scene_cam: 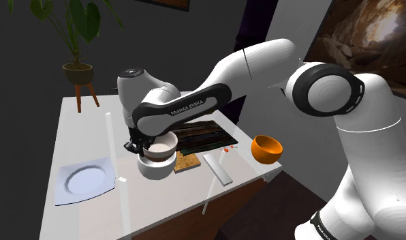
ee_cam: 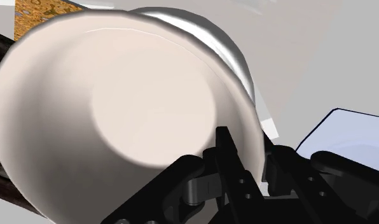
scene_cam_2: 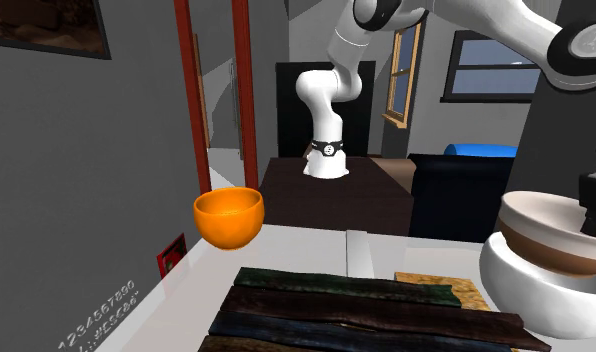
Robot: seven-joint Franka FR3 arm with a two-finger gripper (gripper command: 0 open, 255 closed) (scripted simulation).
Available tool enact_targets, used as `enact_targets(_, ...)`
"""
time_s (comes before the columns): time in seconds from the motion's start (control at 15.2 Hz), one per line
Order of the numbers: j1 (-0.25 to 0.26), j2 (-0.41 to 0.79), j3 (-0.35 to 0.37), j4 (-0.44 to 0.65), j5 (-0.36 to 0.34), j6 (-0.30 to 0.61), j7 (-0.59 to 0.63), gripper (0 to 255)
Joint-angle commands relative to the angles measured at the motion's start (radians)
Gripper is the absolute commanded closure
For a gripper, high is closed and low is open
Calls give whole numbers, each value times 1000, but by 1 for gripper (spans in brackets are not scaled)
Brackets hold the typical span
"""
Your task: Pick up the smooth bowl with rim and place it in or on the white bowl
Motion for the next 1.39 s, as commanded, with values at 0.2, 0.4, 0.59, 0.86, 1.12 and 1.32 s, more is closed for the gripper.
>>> enact_targets(0.2, 0, 0, 0, 0, 0, 0, 0, 0)
enact_targets(0.4, 0, 0, 0, 0, 0, 0, 0, 0)
enact_targets(0.59, 1, -17, 4, 7, 5, -23, -3, 0)
enact_targets(0.86, 6, -57, 15, 36, 20, -91, -12, 0)
enact_targets(1.12, 6, -57, 15, 36, 20, -91, -12, 0)
enact_targets(1.32, 6, -57, 15, 36, 20, -91, -12, 0)
